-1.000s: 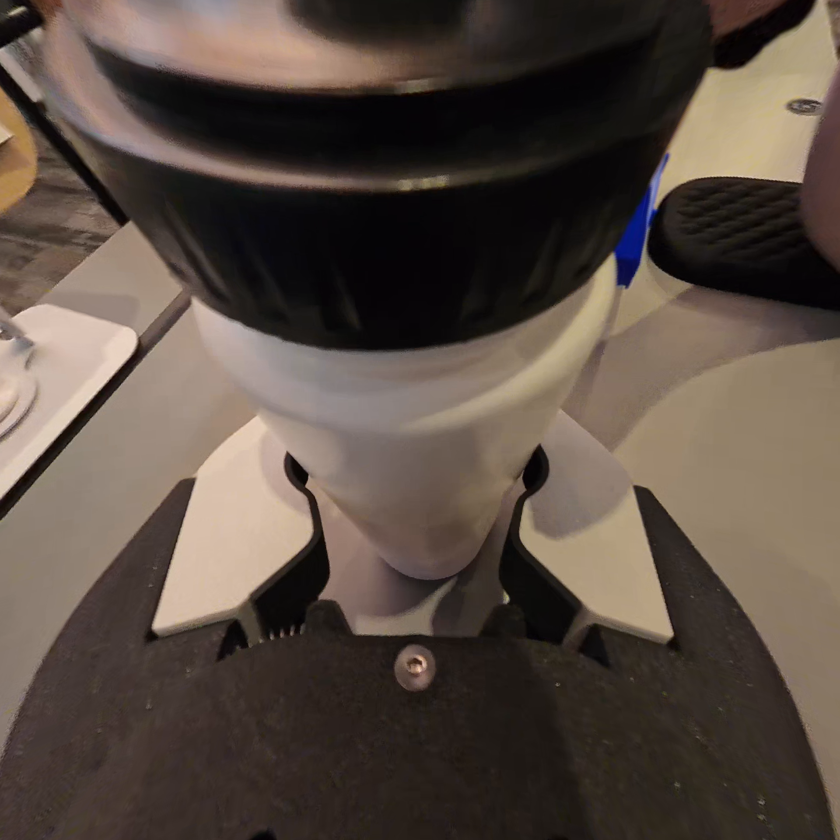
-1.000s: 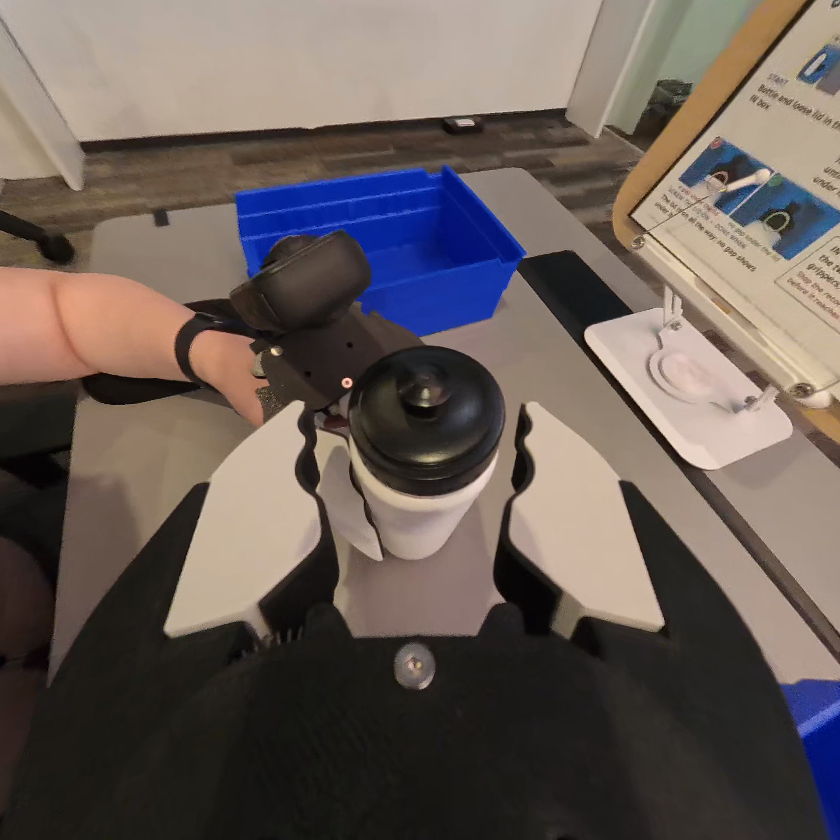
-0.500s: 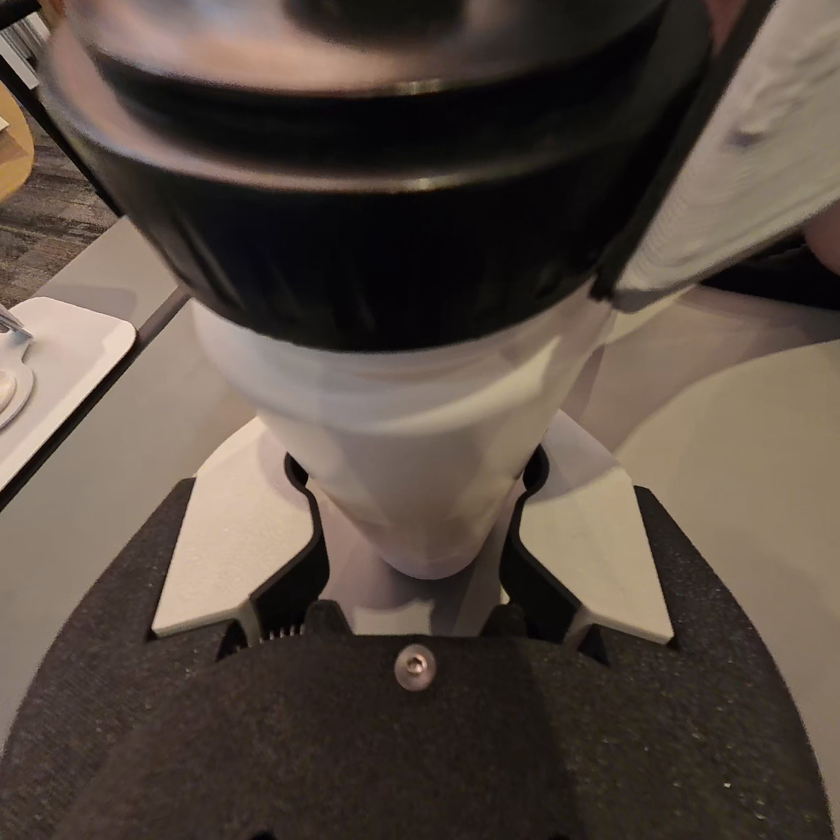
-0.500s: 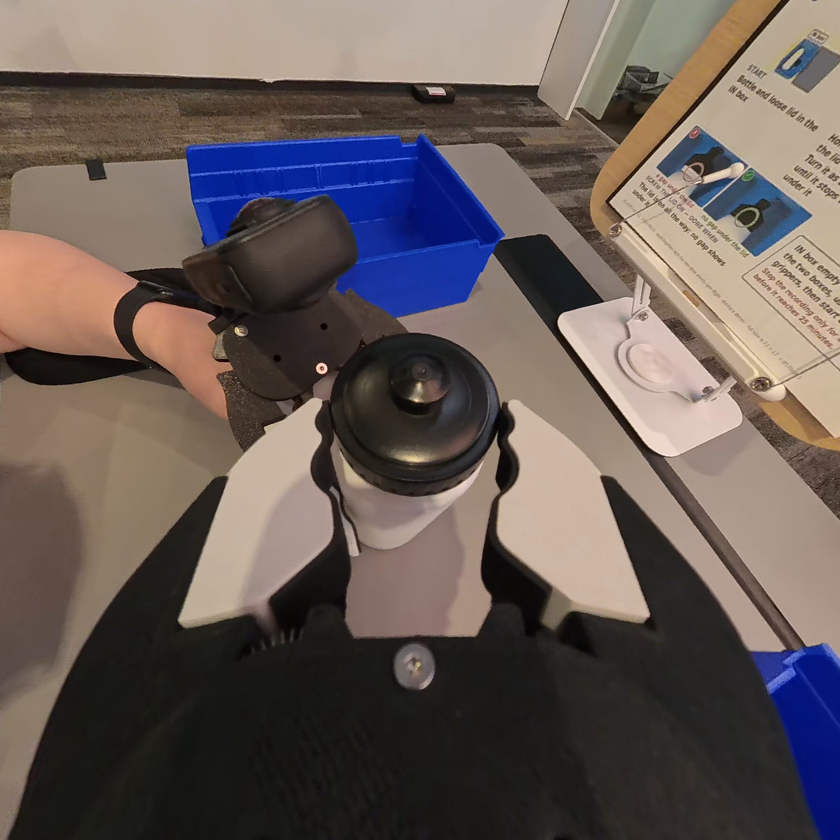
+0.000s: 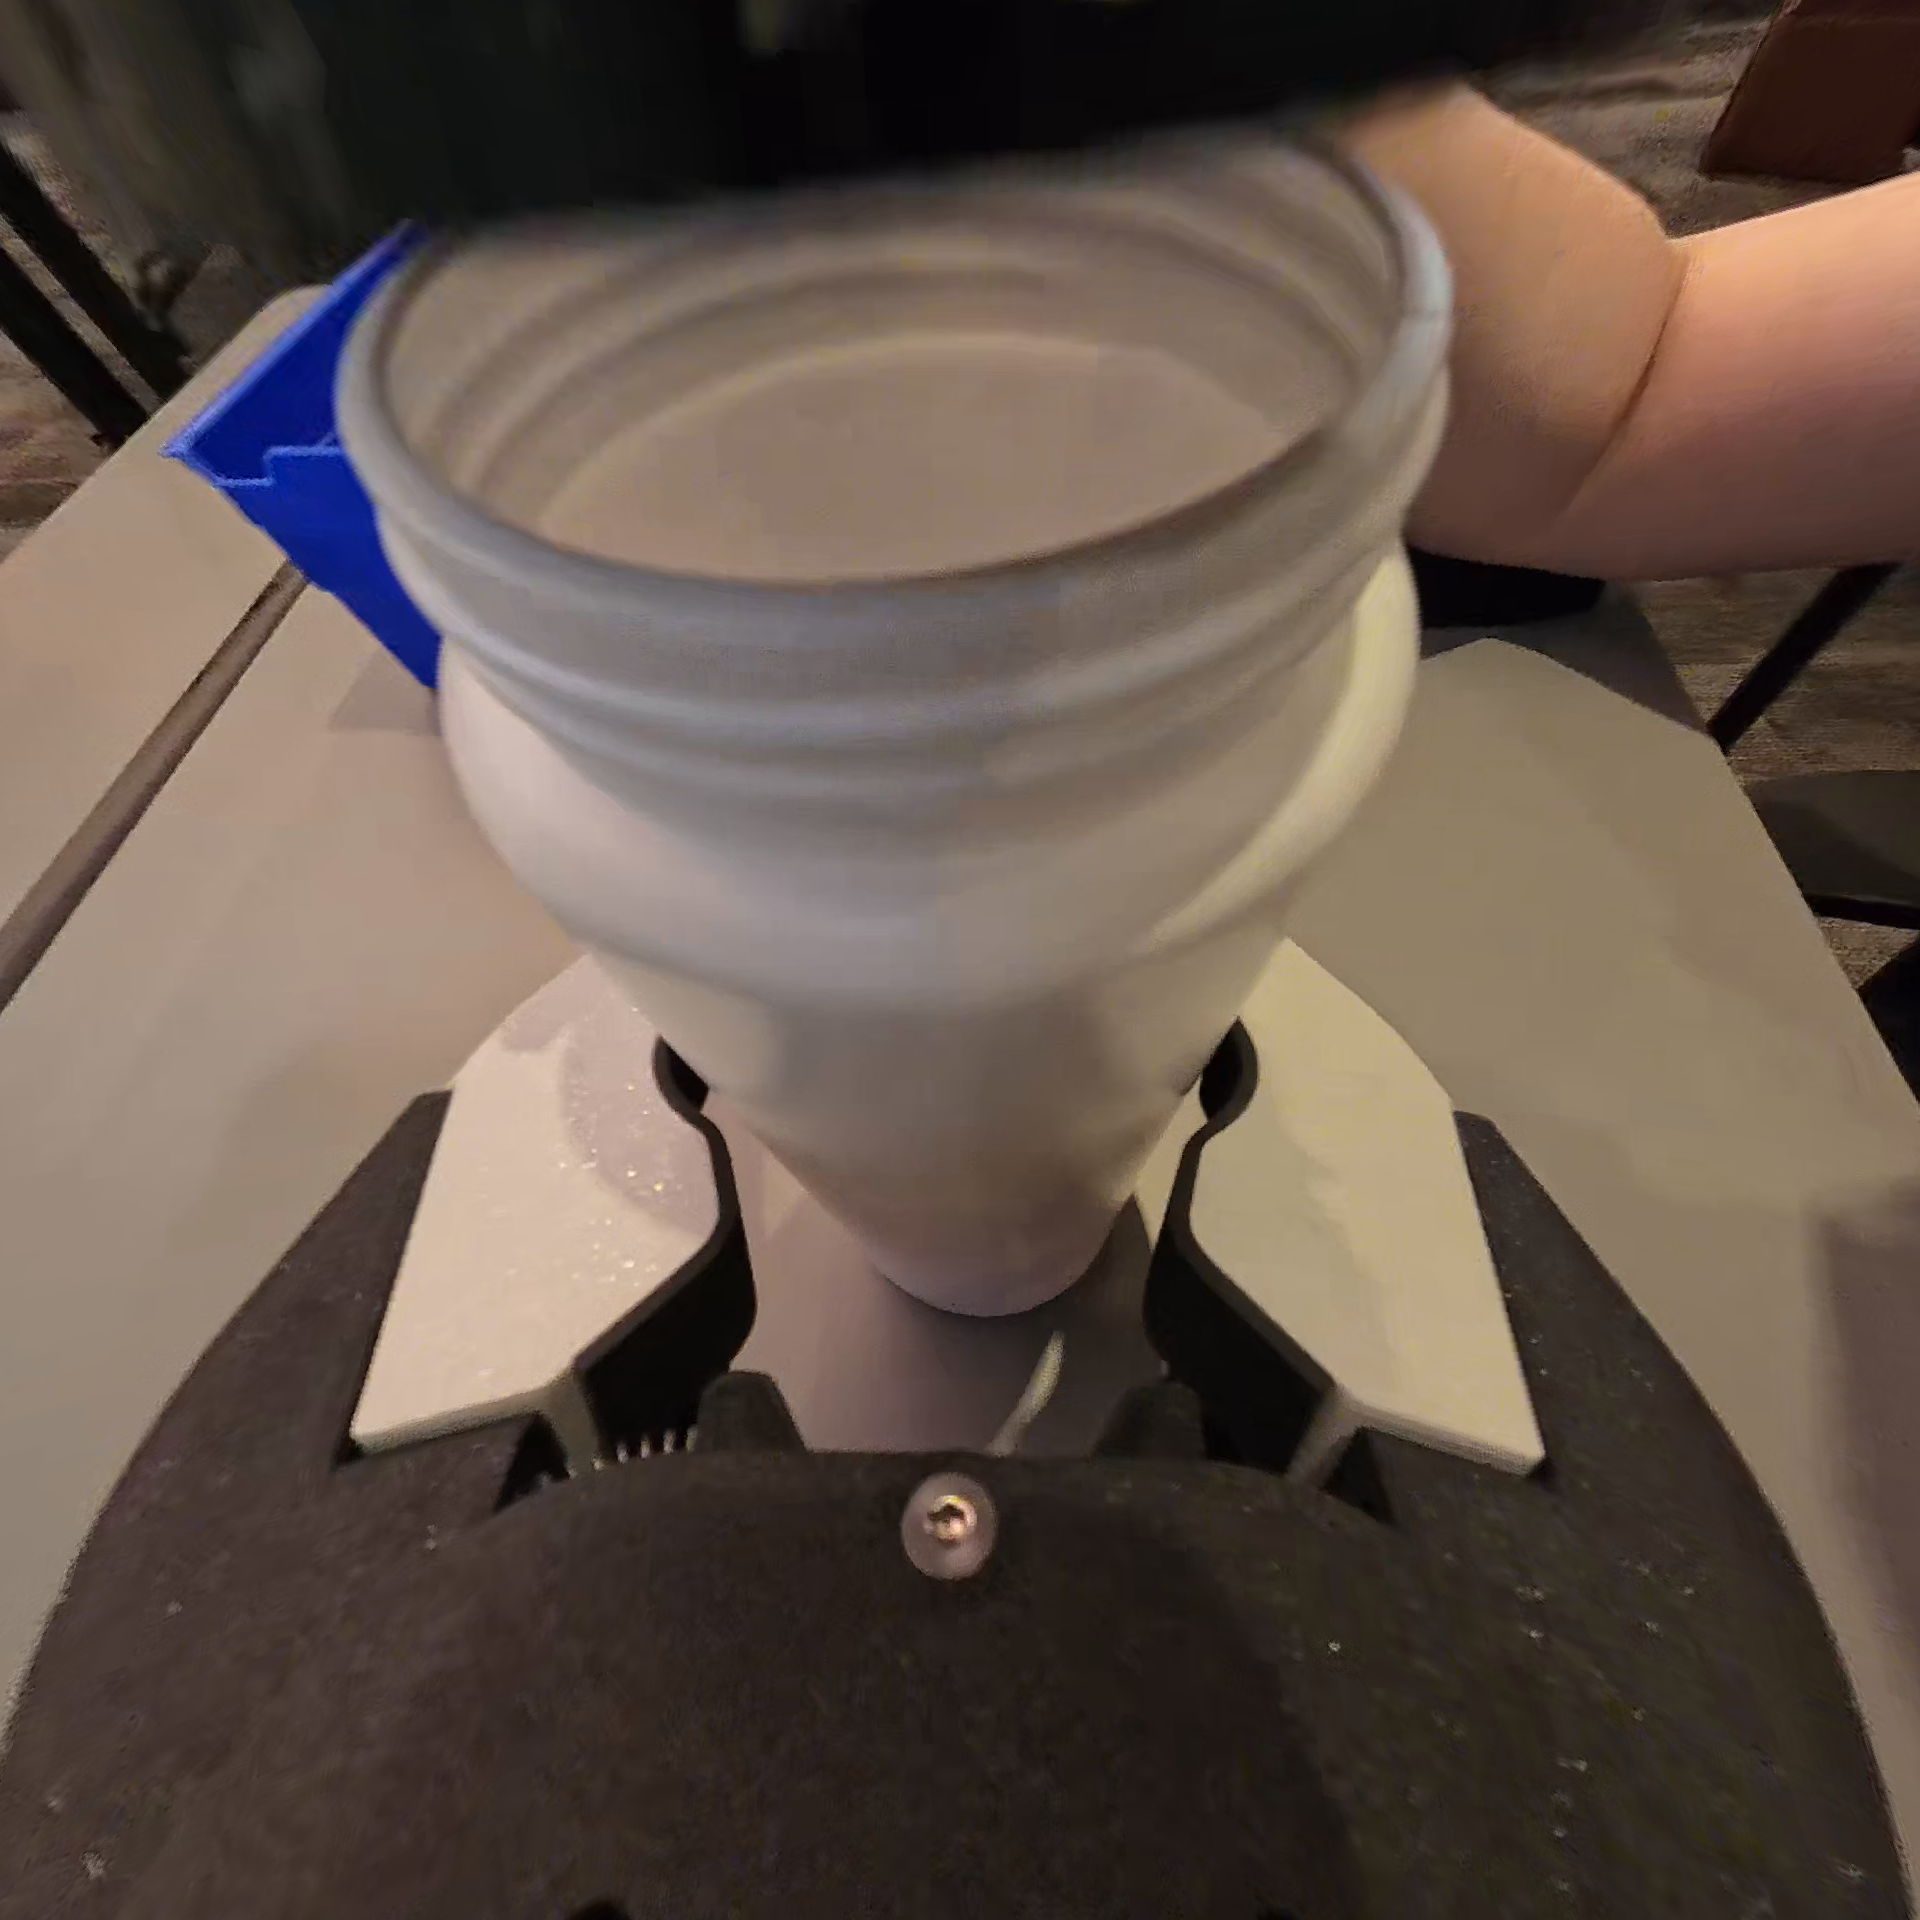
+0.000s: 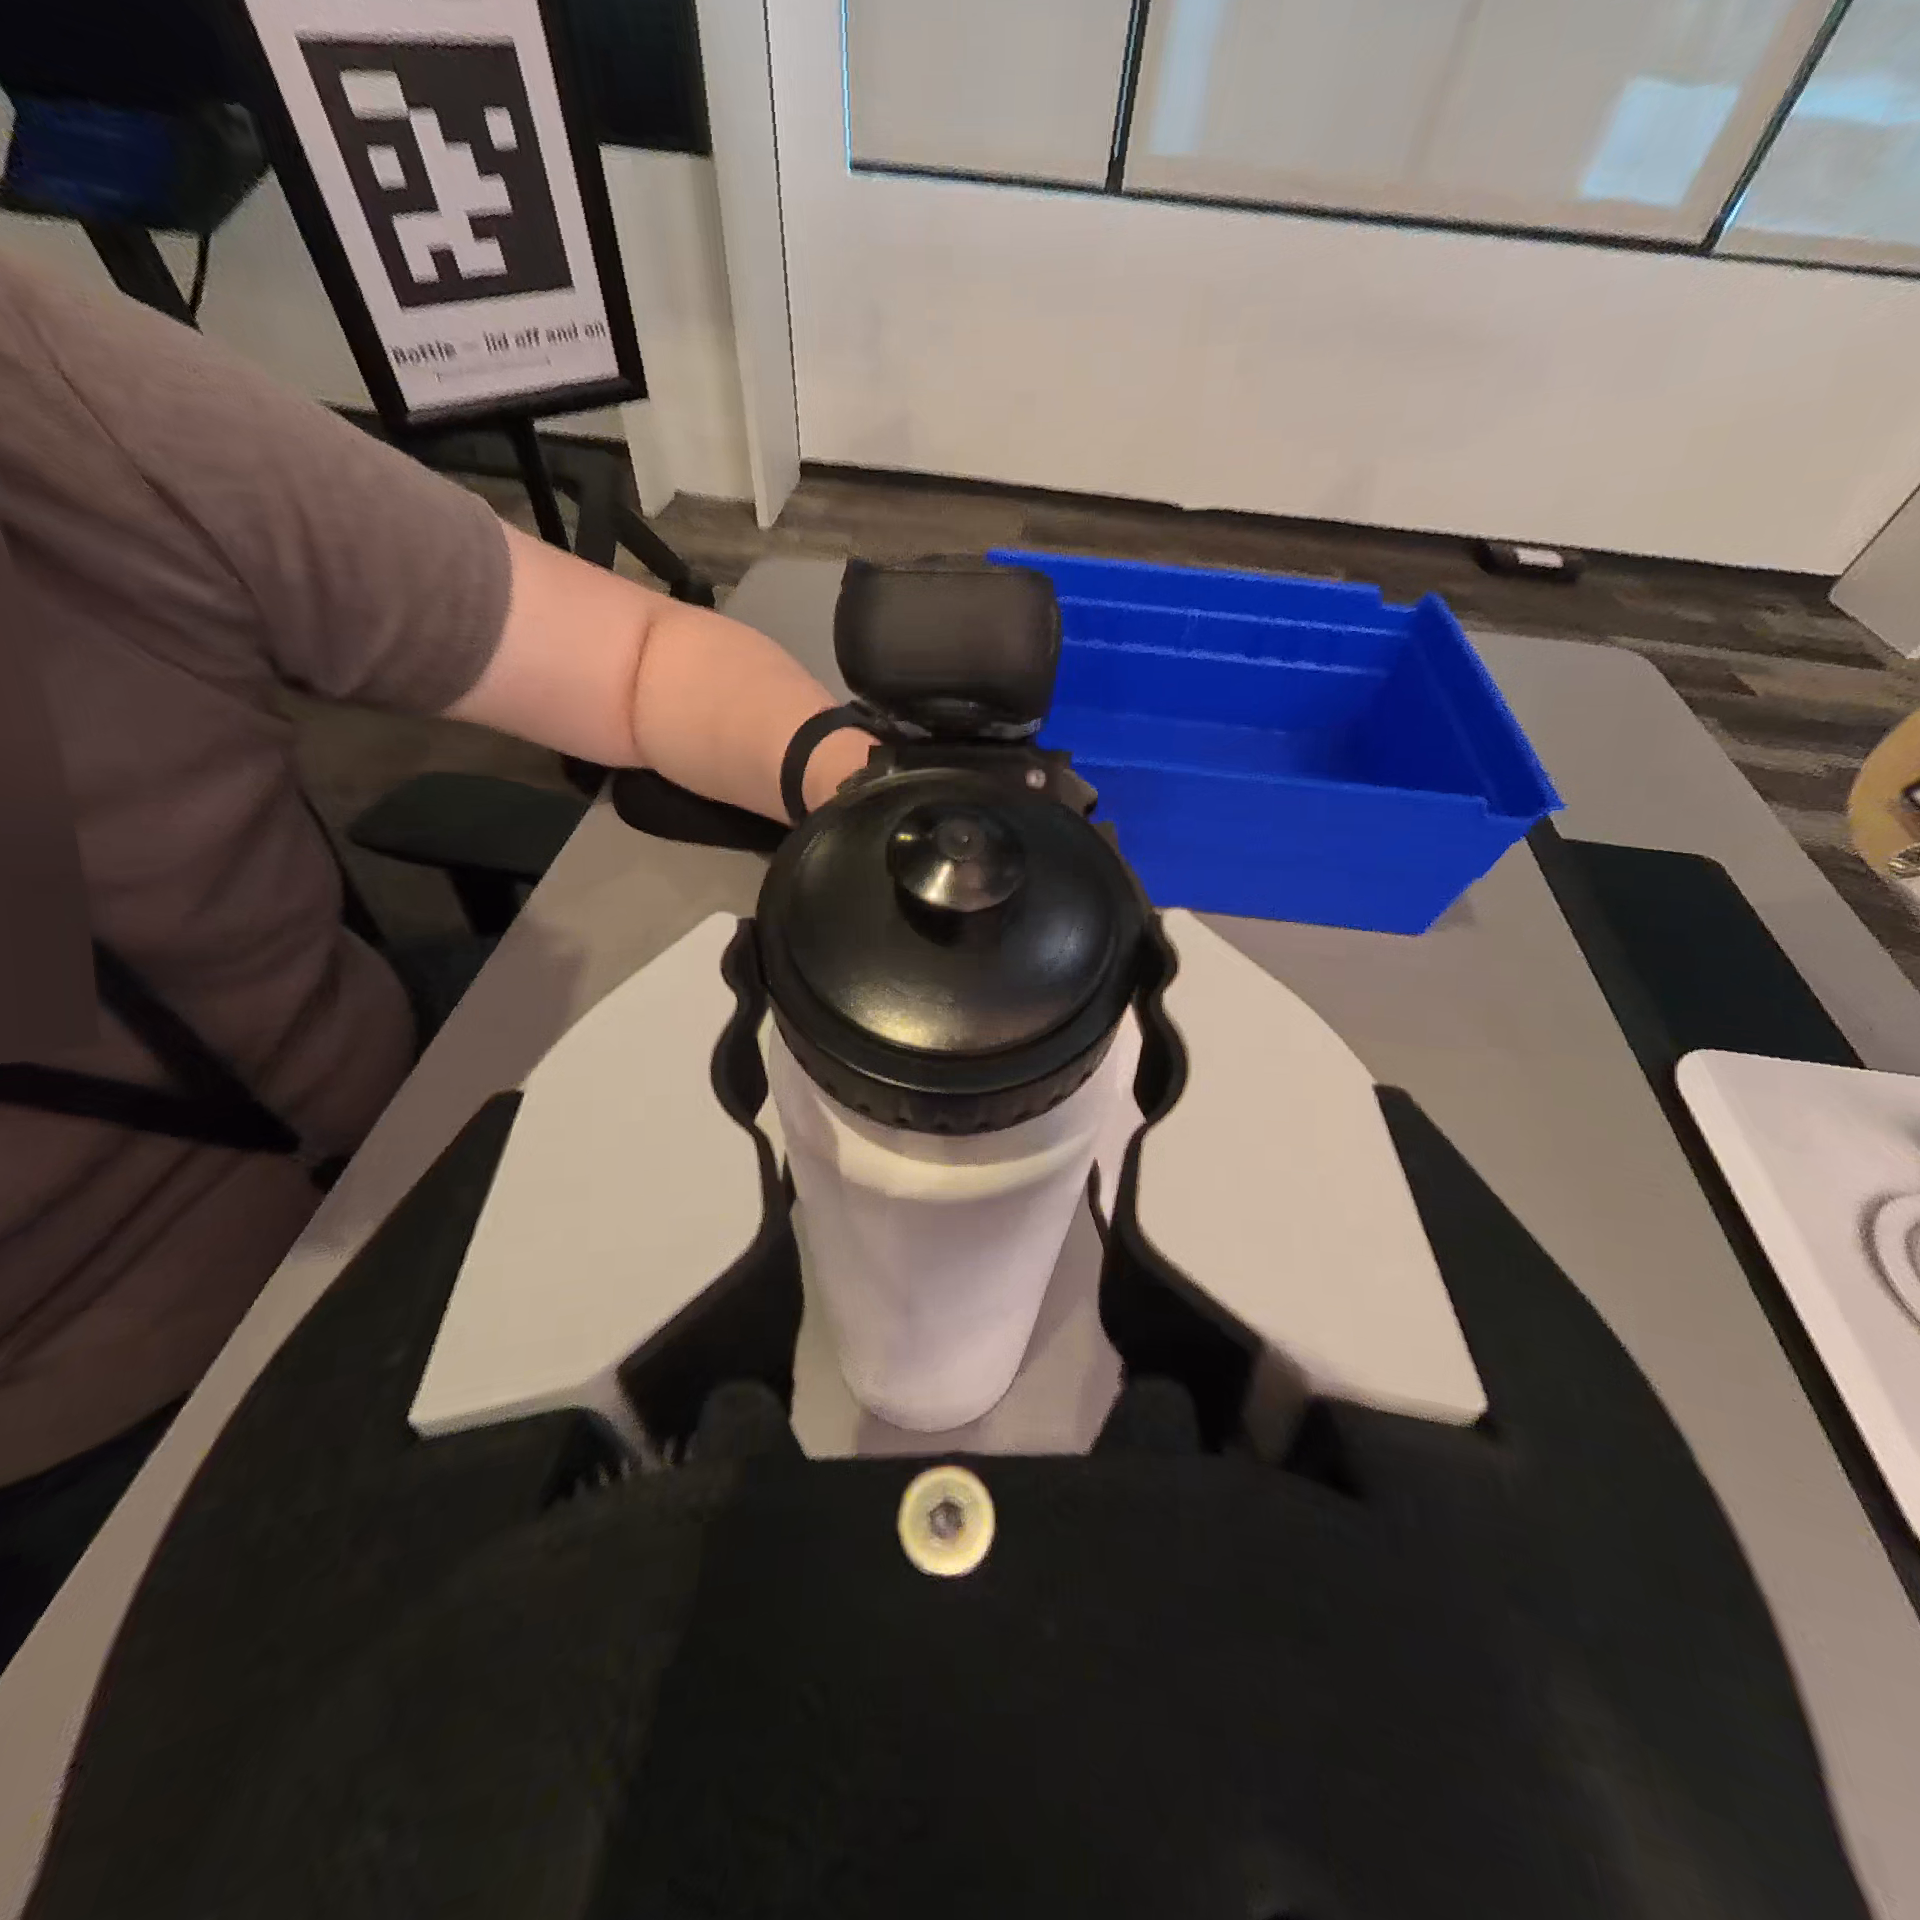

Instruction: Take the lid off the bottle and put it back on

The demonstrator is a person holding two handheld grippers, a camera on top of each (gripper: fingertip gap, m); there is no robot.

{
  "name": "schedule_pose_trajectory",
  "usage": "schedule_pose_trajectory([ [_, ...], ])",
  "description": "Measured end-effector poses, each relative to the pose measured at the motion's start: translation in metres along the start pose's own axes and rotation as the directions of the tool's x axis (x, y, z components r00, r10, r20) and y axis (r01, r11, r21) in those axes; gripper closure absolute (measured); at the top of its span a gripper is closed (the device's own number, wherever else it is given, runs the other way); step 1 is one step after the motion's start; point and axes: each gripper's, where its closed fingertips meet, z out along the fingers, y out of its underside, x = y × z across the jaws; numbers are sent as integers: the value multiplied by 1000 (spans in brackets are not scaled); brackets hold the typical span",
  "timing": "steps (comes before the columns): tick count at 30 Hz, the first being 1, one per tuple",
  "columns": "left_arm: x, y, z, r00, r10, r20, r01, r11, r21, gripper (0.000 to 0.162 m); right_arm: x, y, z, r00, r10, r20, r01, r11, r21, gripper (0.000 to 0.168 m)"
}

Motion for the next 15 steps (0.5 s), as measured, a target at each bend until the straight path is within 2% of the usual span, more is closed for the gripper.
schedule_pose_trajectory([
  [5,-16,4,-3,995,-61,76,63,998,-20,67,15,1,-3,993,20,-120,-26,999,-44,97],
  [10,-21,6,-4,990,-75,122,81,996,-46,67,16,10,5,985,-15,-174,-10,990,-138,97],
  [15,-21,6,-4,989,-75,126,82,995,-54,67,17,11,5,980,-30,-197,-2,987,-161,97],
])
